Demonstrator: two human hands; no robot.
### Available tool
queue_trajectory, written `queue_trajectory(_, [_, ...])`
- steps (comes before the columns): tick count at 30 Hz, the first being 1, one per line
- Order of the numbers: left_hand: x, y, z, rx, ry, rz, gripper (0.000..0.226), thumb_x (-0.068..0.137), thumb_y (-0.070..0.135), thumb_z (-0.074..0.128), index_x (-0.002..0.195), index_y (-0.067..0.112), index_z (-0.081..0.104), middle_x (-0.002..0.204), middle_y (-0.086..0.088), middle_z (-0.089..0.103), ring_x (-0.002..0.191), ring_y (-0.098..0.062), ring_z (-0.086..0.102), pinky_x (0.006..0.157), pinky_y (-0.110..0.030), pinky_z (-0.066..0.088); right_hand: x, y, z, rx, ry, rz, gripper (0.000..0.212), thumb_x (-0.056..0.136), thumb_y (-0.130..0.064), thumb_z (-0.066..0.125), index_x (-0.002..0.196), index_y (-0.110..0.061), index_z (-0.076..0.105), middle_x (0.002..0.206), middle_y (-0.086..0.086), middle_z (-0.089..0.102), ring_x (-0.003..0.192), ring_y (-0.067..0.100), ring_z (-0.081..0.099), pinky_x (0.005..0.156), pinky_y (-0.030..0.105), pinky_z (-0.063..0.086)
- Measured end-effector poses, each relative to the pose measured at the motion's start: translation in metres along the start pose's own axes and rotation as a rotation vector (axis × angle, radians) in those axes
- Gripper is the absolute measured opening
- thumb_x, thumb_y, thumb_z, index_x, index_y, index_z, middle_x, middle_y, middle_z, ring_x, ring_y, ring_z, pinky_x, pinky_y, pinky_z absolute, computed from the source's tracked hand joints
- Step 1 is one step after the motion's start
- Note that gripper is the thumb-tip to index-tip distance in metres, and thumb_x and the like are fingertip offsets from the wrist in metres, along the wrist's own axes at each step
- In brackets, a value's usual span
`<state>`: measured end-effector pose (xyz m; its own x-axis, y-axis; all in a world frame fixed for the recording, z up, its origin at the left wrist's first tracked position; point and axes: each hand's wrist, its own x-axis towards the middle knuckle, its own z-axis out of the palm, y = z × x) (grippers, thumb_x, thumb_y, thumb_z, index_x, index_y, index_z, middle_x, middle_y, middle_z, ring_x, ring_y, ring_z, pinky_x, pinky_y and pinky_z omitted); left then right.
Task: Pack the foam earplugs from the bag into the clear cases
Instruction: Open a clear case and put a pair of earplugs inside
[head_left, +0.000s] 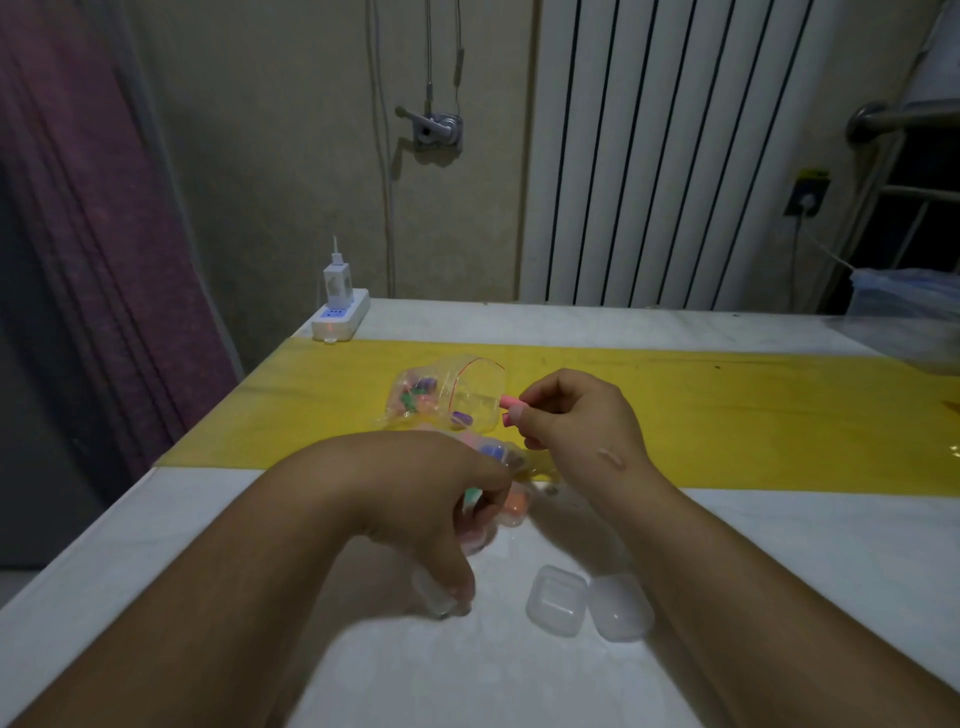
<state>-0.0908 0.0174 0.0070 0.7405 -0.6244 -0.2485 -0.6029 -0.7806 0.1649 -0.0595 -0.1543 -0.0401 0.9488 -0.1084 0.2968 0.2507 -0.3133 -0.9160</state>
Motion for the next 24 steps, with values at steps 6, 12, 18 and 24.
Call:
queue_trajectory(6, [0.004, 0.000, 0.005, -0.026, -0.003, 0.018, 0.053, 0.061, 0.049, 0.086, 0.087, 0.027, 0.045, 0.076, 0.012, 0.056, 0.067, -0.005, 0.053, 0.055, -0.026, 0.042, -0.001, -0.003, 0.002, 0.009, -0.004, 0.005, 0.010, 0.081, -0.010, 0.075, 0.078, -0.007, 0.066, 0.073, 0.000, 0.074, 0.063, -0.008, 0.063, 0.060, 0.024, 0.050])
queue_trajectory(12, [0.002, -0.018, -0.004, -0.601, 0.136, 0.147, 0.021, 0.066, 0.031, 0.067, 0.087, 0.030, 0.062, 0.087, 0.002, 0.064, 0.075, -0.010, 0.058, 0.069, -0.028, 0.049, -0.003, -0.009, -0.002, 0.038, 0.015, 0.001, 0.014, 0.078, -0.008, 0.076, 0.073, -0.008, 0.063, 0.062, -0.002, 0.069, 0.057, 0.006, 0.061, 0.063, 0.033, 0.050])
queue_trajectory(18, [0.018, -0.038, 0.009, -1.121, 0.435, 0.236, 0.027, 0.075, 0.002, 0.062, 0.096, 0.011, 0.076, 0.102, -0.013, 0.071, 0.096, -0.018, 0.066, 0.081, -0.027, 0.053, -0.001, -0.014, -0.004, 0.186, 0.027, 0.060, 0.014, 0.082, 0.003, 0.066, 0.076, -0.009, 0.061, 0.074, 0.013, 0.067, 0.055, 0.020, 0.058, 0.054, 0.032, 0.051])
queue_trajectory(24, [0.027, -0.040, 0.015, -1.459, 0.606, 0.290, 0.036, 0.074, -0.008, 0.064, 0.103, 0.011, 0.075, 0.113, -0.014, 0.071, 0.110, -0.027, 0.063, 0.102, -0.046, 0.045, -0.002, -0.017, -0.004, 0.295, -0.061, 0.142, 0.020, 0.082, 0.010, 0.057, 0.075, -0.001, 0.072, 0.067, 0.012, 0.067, 0.060, 0.020, 0.058, 0.059, 0.031, 0.052])
